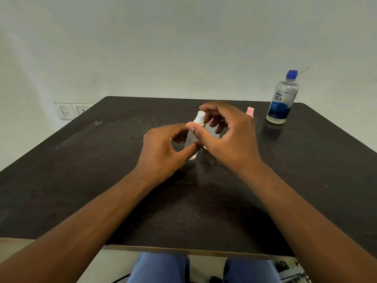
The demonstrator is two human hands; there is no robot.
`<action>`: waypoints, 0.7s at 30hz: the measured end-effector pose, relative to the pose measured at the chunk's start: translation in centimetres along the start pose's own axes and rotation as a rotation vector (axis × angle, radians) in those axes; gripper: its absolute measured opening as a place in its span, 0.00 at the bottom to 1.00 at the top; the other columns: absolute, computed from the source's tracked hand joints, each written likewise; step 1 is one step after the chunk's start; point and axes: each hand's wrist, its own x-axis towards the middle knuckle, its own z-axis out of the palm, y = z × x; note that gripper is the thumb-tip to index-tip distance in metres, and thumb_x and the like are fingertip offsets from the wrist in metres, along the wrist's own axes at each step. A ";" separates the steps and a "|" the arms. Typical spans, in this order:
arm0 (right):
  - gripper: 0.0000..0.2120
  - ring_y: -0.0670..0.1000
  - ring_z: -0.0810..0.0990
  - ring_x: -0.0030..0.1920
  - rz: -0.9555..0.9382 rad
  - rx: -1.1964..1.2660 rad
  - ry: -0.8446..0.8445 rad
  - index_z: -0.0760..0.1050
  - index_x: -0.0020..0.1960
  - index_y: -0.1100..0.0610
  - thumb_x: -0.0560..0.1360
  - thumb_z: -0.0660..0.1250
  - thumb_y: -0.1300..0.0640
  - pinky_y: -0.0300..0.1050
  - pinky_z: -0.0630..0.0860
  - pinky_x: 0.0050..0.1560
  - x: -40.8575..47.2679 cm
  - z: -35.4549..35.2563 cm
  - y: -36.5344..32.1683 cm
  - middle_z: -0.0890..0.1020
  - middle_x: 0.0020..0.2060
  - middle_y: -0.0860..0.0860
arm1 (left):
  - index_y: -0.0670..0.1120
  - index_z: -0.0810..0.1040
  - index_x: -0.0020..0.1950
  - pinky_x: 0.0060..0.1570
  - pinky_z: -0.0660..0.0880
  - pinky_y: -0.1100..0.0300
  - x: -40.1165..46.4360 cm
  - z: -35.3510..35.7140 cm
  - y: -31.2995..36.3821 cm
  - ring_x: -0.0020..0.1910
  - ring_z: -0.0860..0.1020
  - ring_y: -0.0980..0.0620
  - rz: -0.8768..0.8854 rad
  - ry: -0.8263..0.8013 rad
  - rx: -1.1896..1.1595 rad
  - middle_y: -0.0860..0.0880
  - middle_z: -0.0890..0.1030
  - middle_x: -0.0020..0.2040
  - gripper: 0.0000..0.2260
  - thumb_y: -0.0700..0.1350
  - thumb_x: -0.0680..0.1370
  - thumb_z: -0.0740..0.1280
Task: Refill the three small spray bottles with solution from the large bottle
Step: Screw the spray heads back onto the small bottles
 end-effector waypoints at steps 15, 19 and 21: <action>0.18 0.44 0.83 0.53 0.035 0.042 -0.065 0.82 0.63 0.52 0.75 0.76 0.49 0.43 0.81 0.51 0.0 -0.1 -0.1 0.86 0.52 0.42 | 0.49 0.84 0.64 0.50 0.80 0.65 0.1 -0.2 -0.3 0.48 0.83 0.61 -0.008 -0.002 -0.023 0.57 0.86 0.52 0.20 0.56 0.76 0.74; 0.16 0.44 0.84 0.50 0.068 0.107 -0.084 0.83 0.61 0.53 0.74 0.78 0.57 0.39 0.79 0.48 -0.1 0.2 0.0 0.86 0.49 0.44 | 0.49 0.84 0.64 0.50 0.80 0.66 0.1 -0.2 -0.3 0.48 0.83 0.61 -0.002 -0.003 -0.018 0.57 0.86 0.53 0.21 0.57 0.75 0.74; 0.15 0.43 0.83 0.46 0.080 0.084 -0.042 0.83 0.55 0.53 0.72 0.82 0.53 0.33 0.75 0.43 -0.1 0.2 0.0 0.84 0.44 0.42 | 0.50 0.84 0.63 0.49 0.78 0.69 0.0 -0.2 -0.1 0.47 0.81 0.64 0.009 -0.009 -0.010 0.61 0.84 0.51 0.20 0.57 0.75 0.73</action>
